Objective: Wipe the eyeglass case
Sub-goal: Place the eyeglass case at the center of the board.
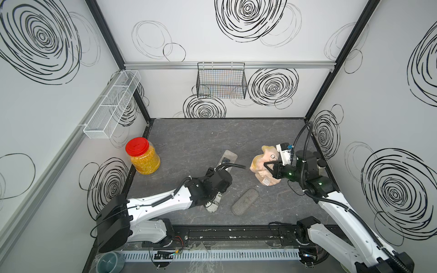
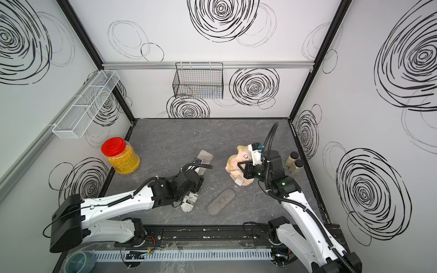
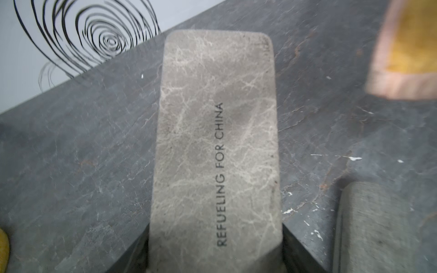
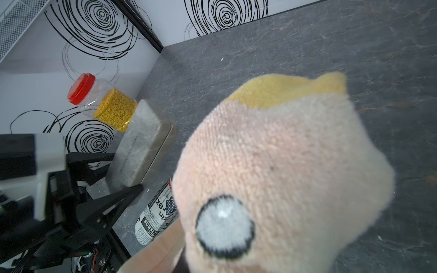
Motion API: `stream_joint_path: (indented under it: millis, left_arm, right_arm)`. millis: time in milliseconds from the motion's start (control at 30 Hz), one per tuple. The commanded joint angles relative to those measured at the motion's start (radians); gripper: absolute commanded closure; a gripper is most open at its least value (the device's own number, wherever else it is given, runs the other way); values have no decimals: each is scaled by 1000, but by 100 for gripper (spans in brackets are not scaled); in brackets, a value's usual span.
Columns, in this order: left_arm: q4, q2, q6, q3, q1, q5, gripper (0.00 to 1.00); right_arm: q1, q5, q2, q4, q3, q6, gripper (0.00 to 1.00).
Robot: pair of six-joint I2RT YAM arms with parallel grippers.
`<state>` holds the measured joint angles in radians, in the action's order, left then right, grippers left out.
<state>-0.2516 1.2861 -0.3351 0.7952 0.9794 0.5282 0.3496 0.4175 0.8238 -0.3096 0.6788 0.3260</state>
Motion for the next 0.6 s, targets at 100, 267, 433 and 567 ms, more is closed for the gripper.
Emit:
stream_joint_path:
  millis: [100,267,433,567]
  left_arm:
    - [16,55,-164,3,-138,-27,46]
    - [113,69,-196,-66,-265,-121,47]
    - [138,131,-213,-84,-303,-100,46]
    - [199,143,-217,-123,-325,-103,46]
  right_arm:
    - [25,-33,-67,38,-45,34,99]
    - [69,-64,-121,79,-98,64,99]
    - [132,-118,-95,117,-114,90,99]
    - [185,-177,-18,115,-74,91,100]
